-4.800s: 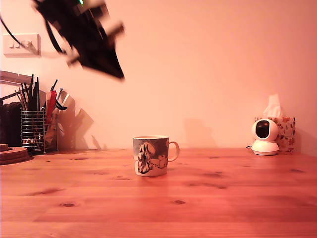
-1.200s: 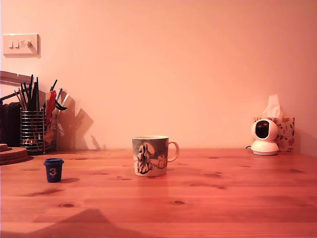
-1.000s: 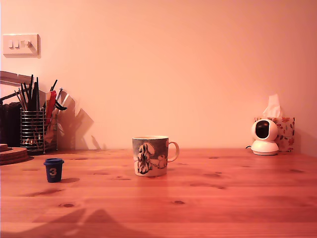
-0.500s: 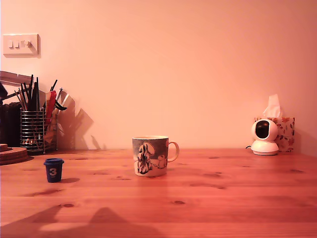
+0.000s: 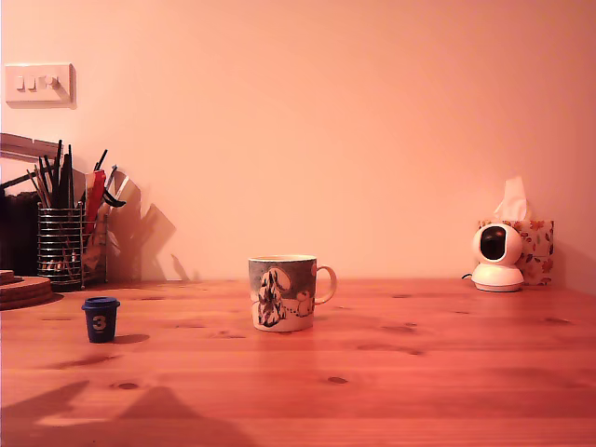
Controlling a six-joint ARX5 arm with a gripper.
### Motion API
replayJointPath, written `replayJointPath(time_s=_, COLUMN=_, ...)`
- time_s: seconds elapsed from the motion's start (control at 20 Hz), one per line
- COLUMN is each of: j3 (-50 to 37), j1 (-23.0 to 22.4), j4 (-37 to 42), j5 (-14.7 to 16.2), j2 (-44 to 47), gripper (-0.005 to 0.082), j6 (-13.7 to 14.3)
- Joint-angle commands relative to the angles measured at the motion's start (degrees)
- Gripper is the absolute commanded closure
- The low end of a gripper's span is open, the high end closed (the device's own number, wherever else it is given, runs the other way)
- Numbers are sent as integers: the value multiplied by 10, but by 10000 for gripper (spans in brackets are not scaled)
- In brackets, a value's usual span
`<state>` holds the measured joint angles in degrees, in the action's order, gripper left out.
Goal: Pick up the coffee capsules on the table and drop them inside the coffee cup
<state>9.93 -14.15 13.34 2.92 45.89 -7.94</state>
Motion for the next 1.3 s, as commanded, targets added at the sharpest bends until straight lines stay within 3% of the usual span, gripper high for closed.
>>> replayJointPath(time_s=0.0, j3=-11, j1=-1, j4=37, j5=12, j2=24, gripper=235, j6=16)
replayJointPath(time_s=0.15, j3=-11, j1=-1, j4=96, j5=26, j2=87, gripper=236, j6=40)
replayJointPath(time_s=0.45, j3=-11, j1=-1, j4=212, j5=26, j2=217, gripper=235, j6=54)
replayJointPath(time_s=0.85, j3=1, j1=0, j4=351, j5=11, j2=359, gripper=159, j6=56)
replayJointPath(time_s=1.25, j3=92, j1=18, j4=382, j5=11, j2=503, gripper=161, j6=65)
